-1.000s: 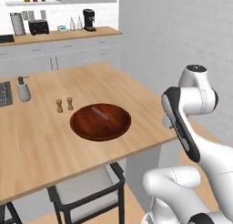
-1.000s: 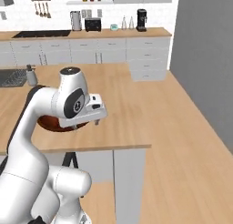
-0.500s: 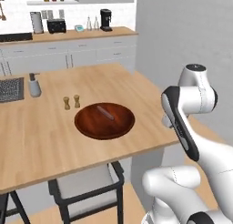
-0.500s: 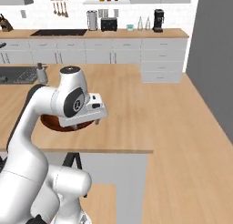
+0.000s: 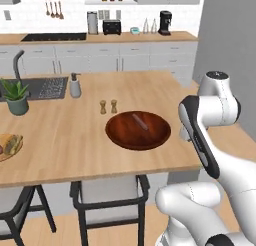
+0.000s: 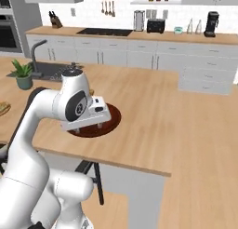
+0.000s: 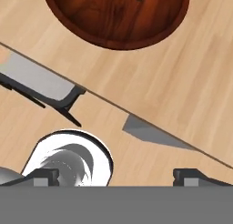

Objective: Place one bun and one sausage from the bowl on each plate.

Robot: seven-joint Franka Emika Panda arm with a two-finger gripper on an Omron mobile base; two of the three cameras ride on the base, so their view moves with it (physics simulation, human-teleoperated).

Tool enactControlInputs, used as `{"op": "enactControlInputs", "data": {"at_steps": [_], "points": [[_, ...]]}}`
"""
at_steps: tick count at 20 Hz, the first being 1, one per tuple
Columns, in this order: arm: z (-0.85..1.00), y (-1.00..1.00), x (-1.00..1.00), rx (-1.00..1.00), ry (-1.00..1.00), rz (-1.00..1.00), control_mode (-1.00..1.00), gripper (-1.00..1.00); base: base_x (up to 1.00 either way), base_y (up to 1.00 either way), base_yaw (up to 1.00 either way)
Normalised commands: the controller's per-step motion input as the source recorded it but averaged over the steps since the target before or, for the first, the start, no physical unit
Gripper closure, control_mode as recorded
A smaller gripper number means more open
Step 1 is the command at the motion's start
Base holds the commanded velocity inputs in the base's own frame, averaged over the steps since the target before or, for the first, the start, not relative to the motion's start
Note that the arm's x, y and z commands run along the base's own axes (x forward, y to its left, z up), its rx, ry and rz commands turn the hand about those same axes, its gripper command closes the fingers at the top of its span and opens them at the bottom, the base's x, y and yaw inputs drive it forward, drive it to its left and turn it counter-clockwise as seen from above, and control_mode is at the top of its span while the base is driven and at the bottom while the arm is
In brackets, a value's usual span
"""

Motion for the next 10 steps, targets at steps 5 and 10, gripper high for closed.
{"op": "enactControlInputs", "data": {"at_steps": [5,10], "points": [[0.0,0.0,0.0,0.0,0.0,0.0,1.0,-1.0,1.0,0.04,0.41],[-0.22,0.0,0.4,0.07,0.06,0.13,-1.0,-1.0,0.6,0.0,0.22]]}}
